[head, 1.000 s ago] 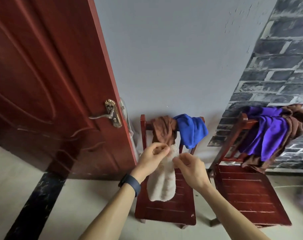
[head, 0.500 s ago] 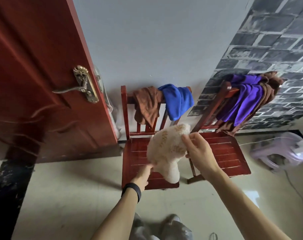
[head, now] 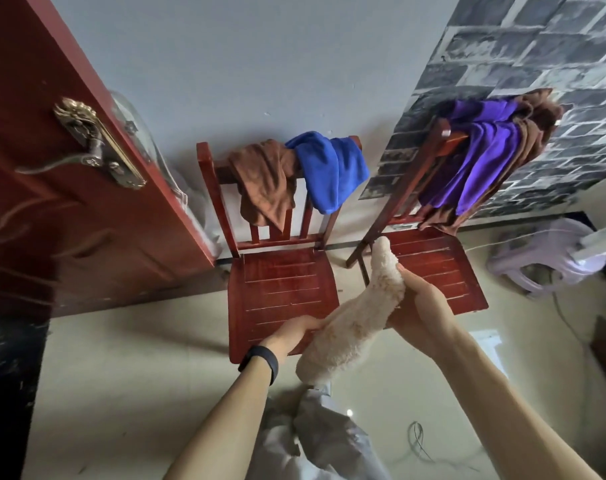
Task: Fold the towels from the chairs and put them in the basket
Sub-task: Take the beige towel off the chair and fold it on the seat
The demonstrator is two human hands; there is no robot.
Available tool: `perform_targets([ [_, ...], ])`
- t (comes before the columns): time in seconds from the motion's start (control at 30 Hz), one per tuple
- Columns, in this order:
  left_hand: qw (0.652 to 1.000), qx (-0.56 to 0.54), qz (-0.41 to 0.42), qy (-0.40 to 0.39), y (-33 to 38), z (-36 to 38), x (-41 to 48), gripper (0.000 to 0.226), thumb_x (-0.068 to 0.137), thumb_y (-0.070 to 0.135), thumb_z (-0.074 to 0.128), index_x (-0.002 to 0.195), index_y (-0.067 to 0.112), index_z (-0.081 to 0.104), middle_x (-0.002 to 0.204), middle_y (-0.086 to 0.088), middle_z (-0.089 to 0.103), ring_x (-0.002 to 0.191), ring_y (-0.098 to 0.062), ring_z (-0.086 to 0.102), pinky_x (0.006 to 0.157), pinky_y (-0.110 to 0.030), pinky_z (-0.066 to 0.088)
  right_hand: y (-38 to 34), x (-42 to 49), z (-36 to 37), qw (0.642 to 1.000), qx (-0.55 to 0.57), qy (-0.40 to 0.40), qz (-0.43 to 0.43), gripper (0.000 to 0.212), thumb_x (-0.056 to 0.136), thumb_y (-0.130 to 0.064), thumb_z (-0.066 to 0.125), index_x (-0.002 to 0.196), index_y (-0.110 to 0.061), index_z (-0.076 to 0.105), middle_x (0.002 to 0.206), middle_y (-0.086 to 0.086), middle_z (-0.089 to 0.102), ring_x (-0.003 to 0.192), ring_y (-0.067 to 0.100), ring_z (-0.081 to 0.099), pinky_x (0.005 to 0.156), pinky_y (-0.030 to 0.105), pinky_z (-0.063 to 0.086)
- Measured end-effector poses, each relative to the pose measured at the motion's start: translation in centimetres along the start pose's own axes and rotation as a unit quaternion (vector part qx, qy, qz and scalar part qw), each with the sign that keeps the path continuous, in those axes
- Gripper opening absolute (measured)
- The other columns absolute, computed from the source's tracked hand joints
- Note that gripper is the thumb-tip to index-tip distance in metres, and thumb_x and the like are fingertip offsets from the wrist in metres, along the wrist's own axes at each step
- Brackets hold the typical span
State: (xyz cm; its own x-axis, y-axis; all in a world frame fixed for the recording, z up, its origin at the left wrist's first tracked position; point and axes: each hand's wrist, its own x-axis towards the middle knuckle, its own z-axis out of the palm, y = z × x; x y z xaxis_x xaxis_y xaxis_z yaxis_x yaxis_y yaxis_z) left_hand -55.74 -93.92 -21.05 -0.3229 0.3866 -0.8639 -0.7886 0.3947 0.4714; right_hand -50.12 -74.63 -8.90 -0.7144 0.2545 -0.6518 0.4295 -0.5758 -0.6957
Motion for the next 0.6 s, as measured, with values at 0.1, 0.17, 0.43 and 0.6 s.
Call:
perform_targets([
  [0.1,0.996,-0.089,-0.013,0.018,-0.1,2.0,0.9,0.013,0.095,0.033,0.058,0.099,0.025,0.068,0.11,0.003,0.07,0.089,-0.01,0.059,0.083,-0.032,0.037,0.0,0.5,-0.8,0.997,0.051,-0.039,0.052,0.034,0.096,-0.025,0.048,0.117,-0.013,0.072,0.095,0.009,0.071,0.081,0.024,0.07,0.071,0.038,0.057],
  [0.17,0.991,-0.13,-0.016,0.014,0.0,2.9,2.0,0.025,0.095,0.033,0.056,0.115,0.024,0.068,0.122,0.003,0.067,0.104,-0.016,0.06,0.092,-0.036,0.031,-0.4,0.8,-1.2,0.995,0.053,-0.042,0.07,0.033,0.101,-0.023,0.043,0.107,-0.008,0.071,0.086,0.012,0.073,0.075,0.025,0.073,0.067,0.038,0.058],
  [0.43,0.996,-0.08,-0.013,0.031,3.1,5.6,5.2,0.027,0.096,0.012,0.051,0.121,0.005,0.058,0.118,-0.011,0.061,0.109,-0.03,0.062,0.093,-0.043,0.051,-3.7,2.2,-4.0,0.996,0.03,-0.043,0.073,0.033,0.097,-0.023,0.047,0.095,-0.013,0.078,0.092,0.008,0.07,0.085,0.025,0.066,0.087,0.043,0.048],
  [0.6,0.992,0.059,0.081,0.078,4.4,5.3,6.1,0.029,0.094,0.036,0.06,0.111,0.012,0.067,0.109,-0.009,0.068,0.1,-0.021,0.062,0.074,-0.028,0.046,-4.8,5.8,-6.9,0.996,-0.012,0.074,0.057,0.035,0.102,-0.035,0.051,0.115,-0.007,0.067,0.104,0.013,0.07,0.093,0.03,0.068,0.081,0.05,0.054],
])
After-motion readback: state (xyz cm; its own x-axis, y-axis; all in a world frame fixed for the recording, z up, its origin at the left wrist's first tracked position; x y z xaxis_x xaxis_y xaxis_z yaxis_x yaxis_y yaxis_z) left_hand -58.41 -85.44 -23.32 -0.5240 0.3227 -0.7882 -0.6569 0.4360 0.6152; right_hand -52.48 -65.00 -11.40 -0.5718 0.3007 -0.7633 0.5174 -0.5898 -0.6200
